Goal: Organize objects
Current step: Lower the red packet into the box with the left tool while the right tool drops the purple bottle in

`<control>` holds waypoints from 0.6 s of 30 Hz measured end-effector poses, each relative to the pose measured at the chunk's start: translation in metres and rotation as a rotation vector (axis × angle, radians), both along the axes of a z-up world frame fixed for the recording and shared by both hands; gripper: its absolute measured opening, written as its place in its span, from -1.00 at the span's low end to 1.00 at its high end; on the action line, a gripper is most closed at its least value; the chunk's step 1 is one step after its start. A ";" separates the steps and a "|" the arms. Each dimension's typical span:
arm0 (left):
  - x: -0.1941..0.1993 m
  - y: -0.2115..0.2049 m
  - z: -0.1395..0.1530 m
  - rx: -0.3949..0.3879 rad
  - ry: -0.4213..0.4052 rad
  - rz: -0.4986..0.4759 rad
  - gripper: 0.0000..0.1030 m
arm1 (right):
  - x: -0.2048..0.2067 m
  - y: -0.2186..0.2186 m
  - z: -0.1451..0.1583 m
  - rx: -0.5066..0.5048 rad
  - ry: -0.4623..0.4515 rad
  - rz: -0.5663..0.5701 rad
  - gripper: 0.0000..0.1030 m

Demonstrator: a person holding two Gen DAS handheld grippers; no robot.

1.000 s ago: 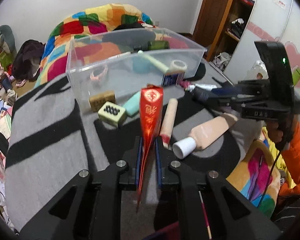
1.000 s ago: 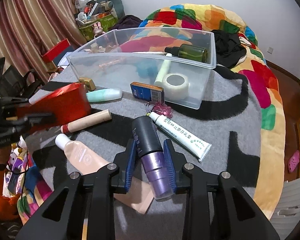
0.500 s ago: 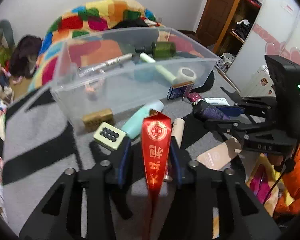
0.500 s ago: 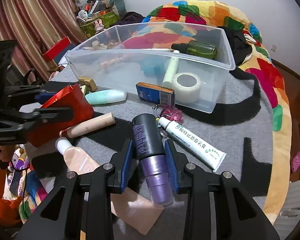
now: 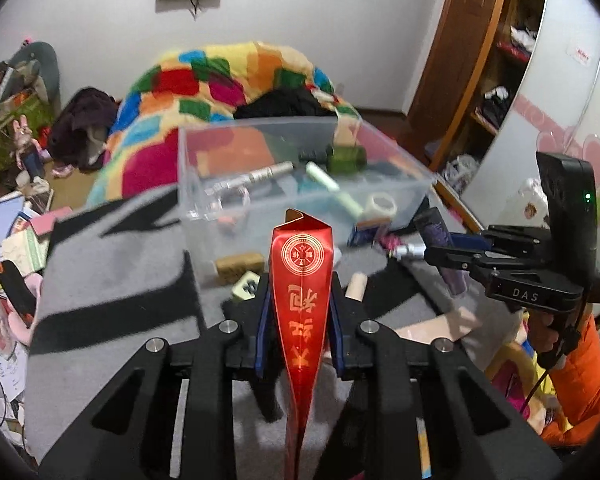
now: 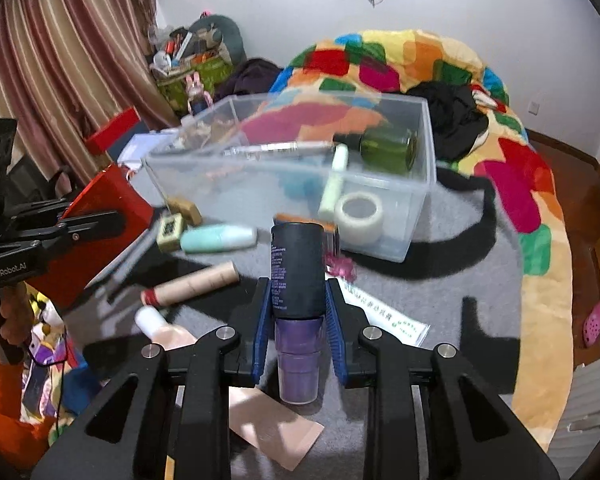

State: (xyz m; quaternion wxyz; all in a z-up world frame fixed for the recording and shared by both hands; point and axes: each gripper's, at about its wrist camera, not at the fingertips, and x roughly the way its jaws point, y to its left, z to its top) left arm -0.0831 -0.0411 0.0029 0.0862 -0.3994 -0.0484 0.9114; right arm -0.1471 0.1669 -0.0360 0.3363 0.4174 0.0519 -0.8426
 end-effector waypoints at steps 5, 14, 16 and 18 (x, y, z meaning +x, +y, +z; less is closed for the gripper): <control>-0.001 -0.004 0.020 0.003 0.064 0.030 -0.54 | -0.005 -0.001 0.023 -0.058 0.034 -0.027 -0.55; -0.027 -0.010 0.034 0.025 0.090 0.058 -0.54 | -0.023 -0.015 0.054 -0.119 0.076 -0.051 -0.55; -0.035 -0.012 0.035 0.025 0.087 0.062 -0.54 | -0.029 -0.021 0.057 -0.121 0.077 -0.049 -0.55; -0.044 -0.012 0.034 0.022 0.079 0.064 -0.54 | -0.037 -0.027 0.058 -0.114 0.075 -0.049 -0.55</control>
